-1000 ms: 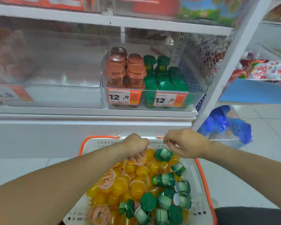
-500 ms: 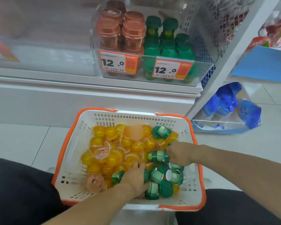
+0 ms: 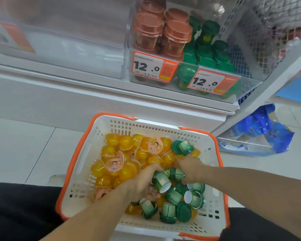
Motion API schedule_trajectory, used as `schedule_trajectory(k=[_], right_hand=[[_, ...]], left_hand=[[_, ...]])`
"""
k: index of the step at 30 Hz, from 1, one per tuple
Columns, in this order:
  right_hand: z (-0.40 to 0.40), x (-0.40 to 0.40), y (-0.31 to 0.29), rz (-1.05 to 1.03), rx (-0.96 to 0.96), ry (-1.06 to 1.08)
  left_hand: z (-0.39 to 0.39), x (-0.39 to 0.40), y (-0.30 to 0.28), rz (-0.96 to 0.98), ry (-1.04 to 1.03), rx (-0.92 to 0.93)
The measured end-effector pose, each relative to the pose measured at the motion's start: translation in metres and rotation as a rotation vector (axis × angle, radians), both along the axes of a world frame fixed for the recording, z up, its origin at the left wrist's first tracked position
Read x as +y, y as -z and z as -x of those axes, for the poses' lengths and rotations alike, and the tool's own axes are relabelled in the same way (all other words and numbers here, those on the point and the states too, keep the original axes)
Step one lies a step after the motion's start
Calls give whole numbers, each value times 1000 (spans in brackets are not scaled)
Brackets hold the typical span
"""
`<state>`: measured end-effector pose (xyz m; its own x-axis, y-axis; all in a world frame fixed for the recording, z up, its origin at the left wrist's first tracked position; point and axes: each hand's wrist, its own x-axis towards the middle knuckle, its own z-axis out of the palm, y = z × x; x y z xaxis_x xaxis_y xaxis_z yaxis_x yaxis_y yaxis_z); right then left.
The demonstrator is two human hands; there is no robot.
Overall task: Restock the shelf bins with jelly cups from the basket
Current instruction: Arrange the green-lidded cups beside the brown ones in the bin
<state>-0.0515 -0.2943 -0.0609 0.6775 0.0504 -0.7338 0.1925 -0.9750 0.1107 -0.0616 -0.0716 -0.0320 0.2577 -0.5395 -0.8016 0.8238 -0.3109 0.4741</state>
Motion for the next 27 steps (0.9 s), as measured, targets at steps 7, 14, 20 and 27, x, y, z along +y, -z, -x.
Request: schedule_trajectory(k=[7, 14, 20, 27], right_hand=[[-17, 22, -38, -70, 4, 197], [-39, 9, -129, -739, 163, 880], [-38, -25, -188, -1069, 164, 909], [-29, -33, -221, -1141, 156, 852]], left_hand=[[-9, 11, 2, 170, -163, 122], [-24, 1, -37, 138, 104, -80], [-35, -25, -105, 245, -104, -284], [-35, -60, -156, 181, -172, -423]])
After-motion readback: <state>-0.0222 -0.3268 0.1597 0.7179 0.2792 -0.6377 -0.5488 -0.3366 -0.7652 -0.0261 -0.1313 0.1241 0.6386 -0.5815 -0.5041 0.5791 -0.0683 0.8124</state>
